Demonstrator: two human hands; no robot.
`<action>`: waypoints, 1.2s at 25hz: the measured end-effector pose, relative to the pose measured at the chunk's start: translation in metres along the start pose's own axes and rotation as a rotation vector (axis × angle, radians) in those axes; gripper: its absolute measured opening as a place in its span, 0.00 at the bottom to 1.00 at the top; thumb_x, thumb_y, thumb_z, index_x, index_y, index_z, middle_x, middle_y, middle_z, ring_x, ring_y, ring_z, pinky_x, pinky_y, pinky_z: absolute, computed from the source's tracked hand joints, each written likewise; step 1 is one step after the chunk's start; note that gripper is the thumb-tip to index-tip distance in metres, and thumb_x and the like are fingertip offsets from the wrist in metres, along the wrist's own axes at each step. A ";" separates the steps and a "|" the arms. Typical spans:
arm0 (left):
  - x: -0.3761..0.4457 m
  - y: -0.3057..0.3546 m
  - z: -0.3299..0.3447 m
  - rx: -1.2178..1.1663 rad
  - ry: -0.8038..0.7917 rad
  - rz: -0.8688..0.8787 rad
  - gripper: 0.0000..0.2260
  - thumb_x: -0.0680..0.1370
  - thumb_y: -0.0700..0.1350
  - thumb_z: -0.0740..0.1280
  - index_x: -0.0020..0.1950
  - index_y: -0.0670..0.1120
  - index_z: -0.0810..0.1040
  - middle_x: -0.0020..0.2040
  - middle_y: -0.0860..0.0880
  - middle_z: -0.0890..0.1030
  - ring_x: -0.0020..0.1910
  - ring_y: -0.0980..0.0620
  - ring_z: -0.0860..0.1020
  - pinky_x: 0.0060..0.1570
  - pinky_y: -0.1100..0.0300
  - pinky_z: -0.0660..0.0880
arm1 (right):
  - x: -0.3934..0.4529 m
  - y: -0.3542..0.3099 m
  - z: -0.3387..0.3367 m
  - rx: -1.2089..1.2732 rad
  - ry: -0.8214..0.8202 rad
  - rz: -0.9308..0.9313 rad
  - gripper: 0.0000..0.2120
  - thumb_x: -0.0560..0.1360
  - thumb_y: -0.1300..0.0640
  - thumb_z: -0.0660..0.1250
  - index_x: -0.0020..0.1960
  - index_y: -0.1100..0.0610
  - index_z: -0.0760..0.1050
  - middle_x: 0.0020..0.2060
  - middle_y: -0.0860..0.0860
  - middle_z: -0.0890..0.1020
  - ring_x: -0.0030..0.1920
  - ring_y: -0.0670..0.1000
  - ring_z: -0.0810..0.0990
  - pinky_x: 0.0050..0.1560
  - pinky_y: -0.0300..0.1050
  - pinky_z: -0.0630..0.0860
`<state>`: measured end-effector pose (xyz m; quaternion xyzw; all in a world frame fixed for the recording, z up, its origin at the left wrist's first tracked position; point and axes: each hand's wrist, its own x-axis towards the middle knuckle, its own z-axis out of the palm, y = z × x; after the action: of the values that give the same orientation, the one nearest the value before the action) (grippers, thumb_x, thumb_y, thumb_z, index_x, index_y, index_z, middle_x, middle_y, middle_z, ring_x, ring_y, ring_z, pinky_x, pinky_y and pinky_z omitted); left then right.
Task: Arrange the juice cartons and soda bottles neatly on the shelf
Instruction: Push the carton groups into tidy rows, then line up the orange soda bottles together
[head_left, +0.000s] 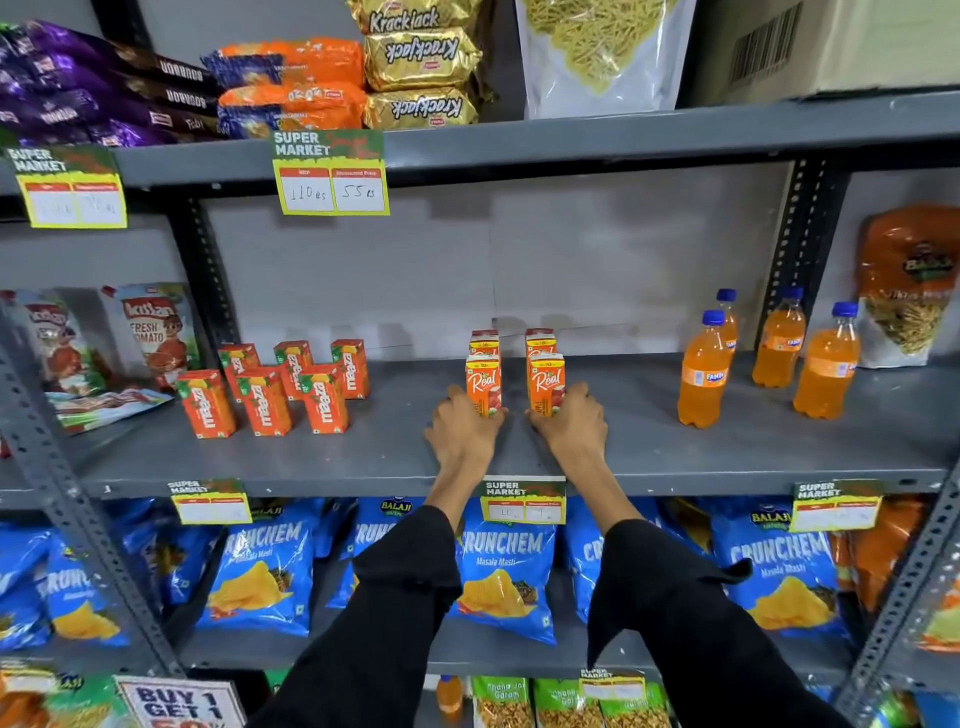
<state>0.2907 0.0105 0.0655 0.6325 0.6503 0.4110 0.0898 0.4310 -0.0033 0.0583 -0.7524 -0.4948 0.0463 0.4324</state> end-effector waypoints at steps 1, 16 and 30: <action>0.000 0.000 0.000 -0.004 0.005 0.003 0.26 0.70 0.60 0.76 0.56 0.43 0.73 0.52 0.43 0.83 0.50 0.42 0.83 0.50 0.42 0.80 | 0.001 0.000 0.000 -0.012 -0.004 -0.003 0.30 0.68 0.43 0.76 0.59 0.60 0.69 0.55 0.59 0.81 0.57 0.62 0.81 0.57 0.61 0.78; -0.059 0.055 -0.001 -0.400 0.161 0.294 0.13 0.76 0.54 0.72 0.48 0.48 0.72 0.38 0.52 0.76 0.36 0.51 0.76 0.36 0.55 0.72 | -0.020 0.065 -0.108 0.387 0.407 -0.167 0.06 0.78 0.51 0.66 0.49 0.54 0.74 0.40 0.51 0.80 0.41 0.50 0.79 0.45 0.52 0.79; -0.105 0.207 0.141 -0.571 -0.232 0.039 0.31 0.68 0.48 0.81 0.65 0.41 0.72 0.61 0.42 0.80 0.59 0.45 0.79 0.54 0.57 0.77 | 0.098 0.228 -0.217 0.080 0.150 0.271 0.44 0.70 0.48 0.76 0.73 0.69 0.59 0.68 0.70 0.69 0.71 0.70 0.66 0.68 0.63 0.65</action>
<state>0.5550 -0.0525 0.0664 0.6367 0.4820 0.5038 0.3295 0.7491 -0.0886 0.0699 -0.7958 -0.3527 0.0675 0.4875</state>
